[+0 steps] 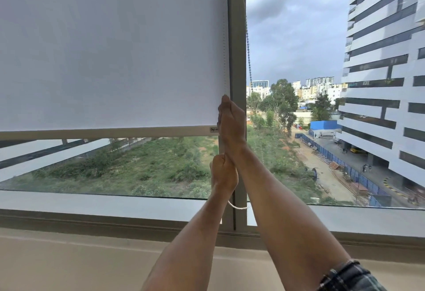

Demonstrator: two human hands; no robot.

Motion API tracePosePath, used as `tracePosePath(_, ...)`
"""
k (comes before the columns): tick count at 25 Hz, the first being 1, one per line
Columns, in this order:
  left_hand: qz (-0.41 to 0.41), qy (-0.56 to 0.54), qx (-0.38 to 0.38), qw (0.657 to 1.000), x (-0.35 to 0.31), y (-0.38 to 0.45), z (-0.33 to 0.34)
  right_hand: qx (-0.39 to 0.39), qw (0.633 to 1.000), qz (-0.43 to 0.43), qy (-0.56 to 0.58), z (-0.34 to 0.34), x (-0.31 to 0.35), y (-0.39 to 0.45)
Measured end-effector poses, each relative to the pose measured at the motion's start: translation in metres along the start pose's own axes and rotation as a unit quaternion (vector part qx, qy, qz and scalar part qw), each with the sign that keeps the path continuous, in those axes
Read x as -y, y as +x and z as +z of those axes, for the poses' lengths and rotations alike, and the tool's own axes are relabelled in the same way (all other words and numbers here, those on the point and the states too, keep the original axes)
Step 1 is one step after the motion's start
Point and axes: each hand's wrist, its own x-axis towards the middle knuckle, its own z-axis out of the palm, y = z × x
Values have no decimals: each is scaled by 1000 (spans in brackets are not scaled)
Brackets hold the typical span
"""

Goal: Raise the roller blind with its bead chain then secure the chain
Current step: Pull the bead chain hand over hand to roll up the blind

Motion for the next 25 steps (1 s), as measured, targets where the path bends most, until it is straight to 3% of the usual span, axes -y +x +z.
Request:
tracePosePath(3, 76, 104, 63, 990, 13, 1, -15, 17, 999, -13, -33, -7, -6, -6)
tracePosePath(5, 116, 108, 68, 985, 18, 5, -26, 32, 998, -7, -54, -11, -17, -15)
tracePosePath(11, 103, -2, -52, 993, -8, 33, -36, 38, 996, 42, -69, -22, -54, -41)
tracePosePath(15, 51, -104, -41, 992, -61, 52, -19, 56, 995, 45, -73, -26, -76, -59)
tracePosePath(19, 1, -68, -41, 997, -96, 72, -8, 65, 991, 62, -102, -25, -82, -76)
tracePosePath(25, 102, -31, -60, 992, -91, 64, -4, 52, 993, -5, -103, -40, -92, -80)
